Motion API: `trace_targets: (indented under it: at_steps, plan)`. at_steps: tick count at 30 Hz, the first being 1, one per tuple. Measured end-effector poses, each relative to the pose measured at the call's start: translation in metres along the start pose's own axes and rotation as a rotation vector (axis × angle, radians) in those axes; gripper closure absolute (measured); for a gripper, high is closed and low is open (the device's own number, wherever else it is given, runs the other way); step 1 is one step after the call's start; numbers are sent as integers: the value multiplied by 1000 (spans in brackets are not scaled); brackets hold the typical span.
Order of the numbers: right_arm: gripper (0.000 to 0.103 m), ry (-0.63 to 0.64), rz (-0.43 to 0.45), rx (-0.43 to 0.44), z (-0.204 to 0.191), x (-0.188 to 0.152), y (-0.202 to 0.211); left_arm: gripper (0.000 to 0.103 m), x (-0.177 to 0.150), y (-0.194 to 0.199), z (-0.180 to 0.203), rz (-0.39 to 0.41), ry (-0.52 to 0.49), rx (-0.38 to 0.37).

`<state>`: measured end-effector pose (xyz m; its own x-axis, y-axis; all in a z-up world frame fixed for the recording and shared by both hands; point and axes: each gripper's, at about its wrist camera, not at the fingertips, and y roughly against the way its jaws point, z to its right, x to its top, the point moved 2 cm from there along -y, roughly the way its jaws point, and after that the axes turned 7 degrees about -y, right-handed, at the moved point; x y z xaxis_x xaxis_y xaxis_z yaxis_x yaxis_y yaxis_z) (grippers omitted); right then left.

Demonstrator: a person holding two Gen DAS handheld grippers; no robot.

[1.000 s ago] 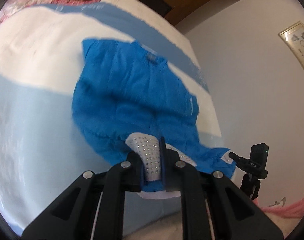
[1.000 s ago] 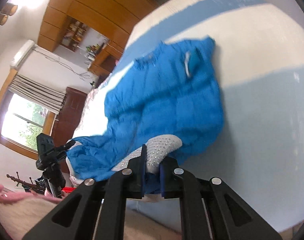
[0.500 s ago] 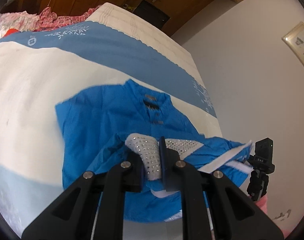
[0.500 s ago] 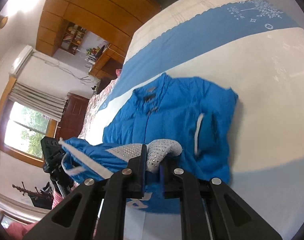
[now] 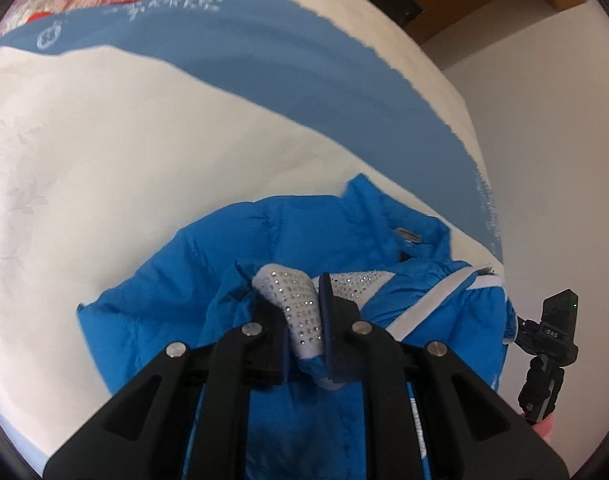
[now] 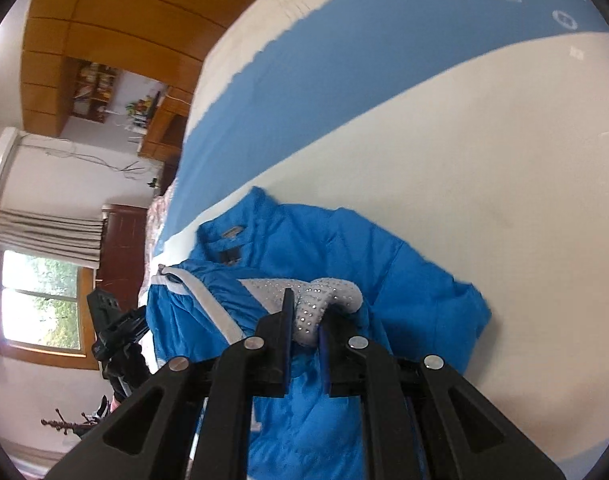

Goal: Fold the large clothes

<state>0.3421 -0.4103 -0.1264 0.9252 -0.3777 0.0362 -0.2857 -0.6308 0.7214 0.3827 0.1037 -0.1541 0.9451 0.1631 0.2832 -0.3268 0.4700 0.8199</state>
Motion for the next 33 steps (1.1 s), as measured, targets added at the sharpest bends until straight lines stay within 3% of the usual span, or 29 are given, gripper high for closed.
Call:
trace_targets:
  at_steps: [4, 7, 8, 9, 11, 15, 17, 20, 25, 26, 27, 28, 30, 33]
  plan:
    - [87, -26, -26, 4, 5, 4, -2, 89, 4, -5, -7, -24, 30, -29]
    - [78, -16, -32, 36, 3, 1, 9, 87, 4, 3, -9, -33, 37, -63]
    - [72, -5, -27, 48, 1, -2, 15, 86, 3, 9, -7, -32, 26, -72]
    - [60, 5, -15, 48, 0, -4, 20, 85, 2, 14, -5, -32, 10, -74]
    - [50, 37, 21, 34, -4, -9, 34, 82, -4, 27, -1, -31, -24, -76]
    - [50, 124, 37, -7, -11, -32, 49, 68, -20, 58, 6, -5, -73, -94]
    - [50, 167, 30, -54, -12, -47, 47, 57, -28, 71, 5, 25, -108, -61]
    - [50, 212, 21, -112, -11, -60, 38, 56, -46, 87, 1, 56, -187, 73]
    - [50, 257, 17, -214, -19, -65, 10, 55, -70, 71, 2, -2, -261, 181]
    - [55, 275, 24, -258, -22, -66, 5, 55, -73, 67, 5, -1, -274, 191]
    - [67, 290, 33, -296, -25, -66, 1, 60, -72, 63, 7, 4, -280, 205]
    - [73, 307, 43, -336, -28, -67, 0, 67, -73, 60, 11, 10, -290, 218]
    - [92, 330, 71, -378, -32, -67, 5, 87, -72, 60, 19, 29, -305, 233]
    - [100, 335, 128, -340, -41, -62, 27, 94, -66, 69, 32, 87, -331, 238]
